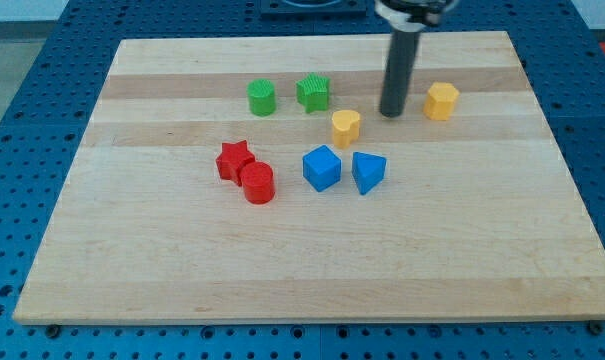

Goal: Slide the yellow hexagon diagonally to the top right of the blue triangle

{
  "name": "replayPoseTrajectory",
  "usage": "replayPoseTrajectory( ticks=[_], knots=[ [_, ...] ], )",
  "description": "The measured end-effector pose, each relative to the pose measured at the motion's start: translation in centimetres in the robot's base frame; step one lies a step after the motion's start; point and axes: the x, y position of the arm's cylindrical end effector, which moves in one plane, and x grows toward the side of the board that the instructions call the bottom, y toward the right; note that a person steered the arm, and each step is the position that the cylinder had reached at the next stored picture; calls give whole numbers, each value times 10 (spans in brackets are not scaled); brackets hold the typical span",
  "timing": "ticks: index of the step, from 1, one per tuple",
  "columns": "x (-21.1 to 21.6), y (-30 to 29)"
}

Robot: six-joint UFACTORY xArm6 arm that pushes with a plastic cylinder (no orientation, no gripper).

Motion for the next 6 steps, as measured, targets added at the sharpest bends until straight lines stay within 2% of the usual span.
replayPoseTrajectory(
  ticks=[1, 2, 3, 5, 6],
  knots=[
    [-42, -6],
    [-40, 20],
    [-17, 38],
    [-10, 85],
    [-8, 67]
  ],
)
